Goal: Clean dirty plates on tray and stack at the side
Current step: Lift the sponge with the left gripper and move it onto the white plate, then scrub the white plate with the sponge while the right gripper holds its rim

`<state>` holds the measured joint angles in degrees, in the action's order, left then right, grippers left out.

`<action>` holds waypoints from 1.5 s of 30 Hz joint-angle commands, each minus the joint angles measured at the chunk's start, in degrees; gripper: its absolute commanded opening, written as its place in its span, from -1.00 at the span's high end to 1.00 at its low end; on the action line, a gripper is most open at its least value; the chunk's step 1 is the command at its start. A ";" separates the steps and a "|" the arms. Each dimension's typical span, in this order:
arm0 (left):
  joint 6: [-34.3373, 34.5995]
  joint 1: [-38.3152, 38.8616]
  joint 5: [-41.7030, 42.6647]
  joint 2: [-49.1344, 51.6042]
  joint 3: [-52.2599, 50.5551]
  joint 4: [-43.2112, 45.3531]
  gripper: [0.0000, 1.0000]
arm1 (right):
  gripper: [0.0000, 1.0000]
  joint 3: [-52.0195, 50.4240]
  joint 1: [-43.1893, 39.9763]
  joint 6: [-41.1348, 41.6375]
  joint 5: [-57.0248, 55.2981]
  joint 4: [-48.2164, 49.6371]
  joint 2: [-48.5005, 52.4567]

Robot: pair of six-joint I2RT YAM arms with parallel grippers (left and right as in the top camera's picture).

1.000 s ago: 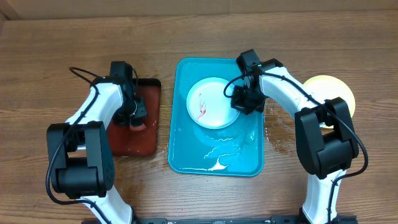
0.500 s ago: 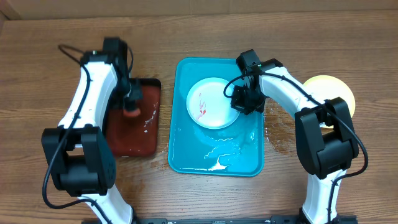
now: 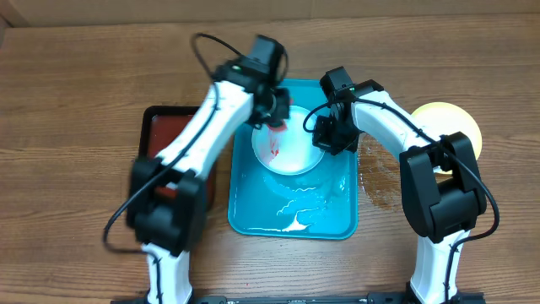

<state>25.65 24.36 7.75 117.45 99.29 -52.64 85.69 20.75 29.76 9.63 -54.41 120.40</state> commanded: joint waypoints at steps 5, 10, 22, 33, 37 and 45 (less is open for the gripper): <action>7.15 0.15 7.06 10.95 -1.31 3.10 0.92 | 0.92 -1.20 0.76 0.33 -1.97 1.97 1.01; 8.09 -0.85 -5.05 11.89 -0.94 -1.55 0.92 | 0.92 -1.20 0.76 0.70 -1.14 2.27 1.01; 5.86 -1.05 -8.28 11.89 -0.68 -4.59 0.92 | 0.92 -1.20 0.76 0.74 -0.94 1.77 1.01; 3.04 3.48 10.91 13.40 -0.81 1.84 0.92 | 0.92 -1.20 0.76 0.72 -0.94 0.87 1.01; 4.20 2.84 2.40 13.38 -0.79 -1.46 0.92 | 0.92 -1.20 0.76 0.72 -0.94 0.70 1.01; 4.72 -0.81 -16.26 13.25 1.18 -9.35 0.92 | 0.92 -1.20 0.76 0.72 -0.94 0.90 1.01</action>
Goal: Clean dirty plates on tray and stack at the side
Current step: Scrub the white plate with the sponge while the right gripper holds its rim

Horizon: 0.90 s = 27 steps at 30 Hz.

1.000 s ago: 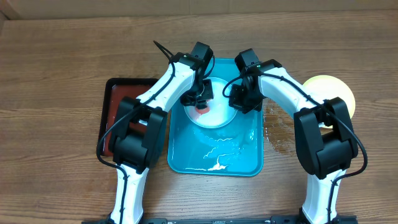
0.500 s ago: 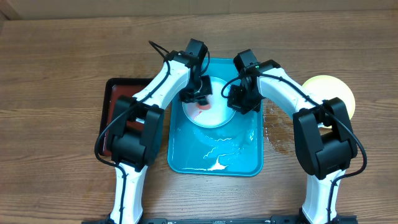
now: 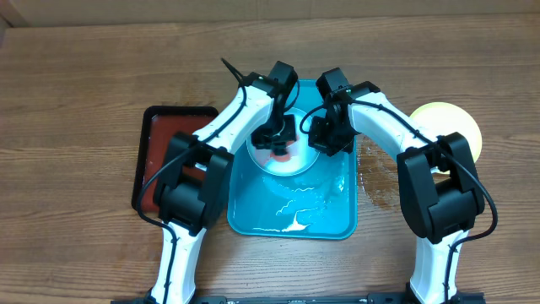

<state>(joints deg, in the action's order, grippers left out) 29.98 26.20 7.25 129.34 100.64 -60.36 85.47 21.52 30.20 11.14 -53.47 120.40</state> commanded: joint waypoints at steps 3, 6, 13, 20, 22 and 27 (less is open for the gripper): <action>-0.92 -2.99 -23.19 1.36 -0.17 -1.77 0.92 | 0.92 -0.98 0.00 0.28 -2.45 0.09 1.01; -1.90 -2.97 -27.85 1.36 0.26 -1.77 0.92 | 0.92 -0.98 0.00 0.28 -2.47 0.04 1.01; -1.73 -3.04 -9.40 1.60 1.11 3.08 0.92 | 0.92 -0.98 0.00 0.24 -2.49 -0.02 1.01; -3.10 0.09 21.35 1.64 -4.92 14.40 0.92 | 0.92 -0.98 0.00 0.24 -2.49 -0.79 1.01; -2.95 1.09 21.35 1.64 -5.90 14.01 0.92 | 0.92 -0.98 0.00 0.22 -2.49 -0.94 1.01; -2.95 0.55 19.93 1.31 -5.97 8.74 0.91 | 0.92 -0.98 0.00 0.24 -2.49 -0.92 1.01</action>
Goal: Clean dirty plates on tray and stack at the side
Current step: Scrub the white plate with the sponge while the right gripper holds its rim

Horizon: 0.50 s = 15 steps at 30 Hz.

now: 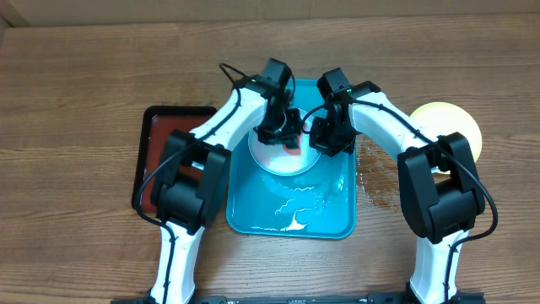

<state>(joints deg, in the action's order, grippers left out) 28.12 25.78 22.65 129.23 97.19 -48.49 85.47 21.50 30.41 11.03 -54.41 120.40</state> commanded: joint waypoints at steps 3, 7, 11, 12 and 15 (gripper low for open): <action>-1.05 -0.87 0.59 0.61 -2.43 -6.62 0.92 | 0.92 -0.98 0.02 0.02 -2.38 0.07 1.01; -0.83 -3.78 -7.63 -1.70 -2.43 -10.62 0.92 | 0.92 -0.98 0.02 0.02 -2.38 0.09 1.01; -0.68 -6.10 -19.50 -5.53 -2.43 -13.53 0.92 | 0.92 -0.98 0.02 0.02 -2.38 0.09 1.01; -0.70 -6.60 -21.11 -6.86 -2.43 -13.88 0.92 | 0.92 -0.98 0.02 0.02 -2.38 0.07 1.01; -2.71 -7.54 -22.67 -13.09 -2.43 -14.56 0.91 | 0.92 -0.98 0.02 0.02 -2.38 0.02 1.01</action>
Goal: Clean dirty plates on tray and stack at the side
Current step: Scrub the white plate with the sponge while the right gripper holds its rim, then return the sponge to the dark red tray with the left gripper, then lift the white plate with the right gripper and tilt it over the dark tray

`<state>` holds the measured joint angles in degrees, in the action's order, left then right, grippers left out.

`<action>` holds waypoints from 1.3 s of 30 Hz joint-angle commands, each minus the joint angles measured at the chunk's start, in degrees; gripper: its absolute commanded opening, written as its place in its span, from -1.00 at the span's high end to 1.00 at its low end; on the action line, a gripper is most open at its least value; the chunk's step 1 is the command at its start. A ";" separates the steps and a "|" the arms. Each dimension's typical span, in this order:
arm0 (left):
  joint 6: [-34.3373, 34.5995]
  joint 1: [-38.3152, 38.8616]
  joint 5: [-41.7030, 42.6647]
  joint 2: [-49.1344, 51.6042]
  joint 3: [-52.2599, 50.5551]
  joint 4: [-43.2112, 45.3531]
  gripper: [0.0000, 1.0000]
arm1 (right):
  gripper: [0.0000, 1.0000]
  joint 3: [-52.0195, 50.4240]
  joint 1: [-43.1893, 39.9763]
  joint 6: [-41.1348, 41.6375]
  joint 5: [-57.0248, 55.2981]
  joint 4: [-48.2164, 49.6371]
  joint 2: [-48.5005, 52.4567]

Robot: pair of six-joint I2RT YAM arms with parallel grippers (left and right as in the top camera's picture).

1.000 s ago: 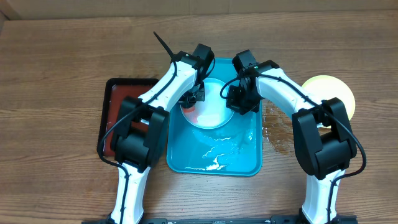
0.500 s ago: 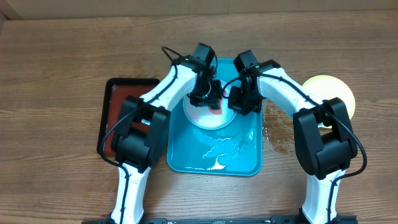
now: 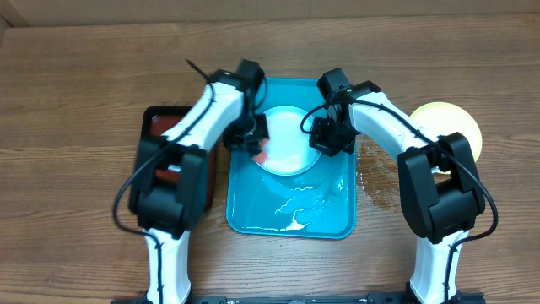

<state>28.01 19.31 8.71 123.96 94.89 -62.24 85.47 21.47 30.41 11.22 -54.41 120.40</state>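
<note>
A white plate lies on the far half of the teal tray. My right gripper is shut on the plate's right rim. My left gripper is at the plate's left edge, shut on a small red sponge that touches the rim there. The plate's face looks white and clean from overhead. The fingertips of both grippers are mostly hidden under the wrists.
A yellow plate sits on the table at the far right, partly behind my right arm. A dark red tray lies left of the teal tray. Water pools on the teal tray, and a wet patch marks the table beside it.
My left gripper has moved with the sponge from the plate's right-centre to its left edge. The right gripper still holds the right rim in the same place.
The left gripper held the sponge over the plate's upper left while the right gripper held the rim. Then the sponge was at the plate's centre, then right of centre, and now at the left edge. The red marks seen earliest on the plate no longer show.
</note>
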 commanded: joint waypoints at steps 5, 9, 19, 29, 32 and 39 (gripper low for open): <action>-2.86 -1.73 -6.60 -18.43 -0.13 -3.85 0.92 | 0.92 -0.98 0.04 0.00 -2.58 -0.44 1.01; -4.90 -3.65 -9.46 -25.62 -0.13 -7.02 0.92 | 0.92 -0.98 0.04 -0.24 -2.64 -1.49 1.01; -4.61 -11.98 -18.14 -26.05 -14.97 -2.54 0.86 | 0.92 -0.98 0.04 -0.70 -2.60 -1.77 1.01; -4.46 -20.55 -12.61 -25.20 -21.68 2.08 -0.05 | 0.92 1.70 -0.11 -6.80 -2.71 -4.74 0.50; -4.52 -24.11 -8.76 -26.21 -14.62 -4.35 -0.49 | 0.92 7.34 0.55 -10.82 -4.15 -8.72 -1.38; -6.08 -30.67 -2.54 -27.04 4.96 -15.28 -0.82 | 0.92 22.08 7.04 -17.55 -12.11 -16.28 -2.86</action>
<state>23.35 -8.67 1.13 99.24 90.32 -73.93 100.51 24.16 18.06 4.73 -69.93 120.38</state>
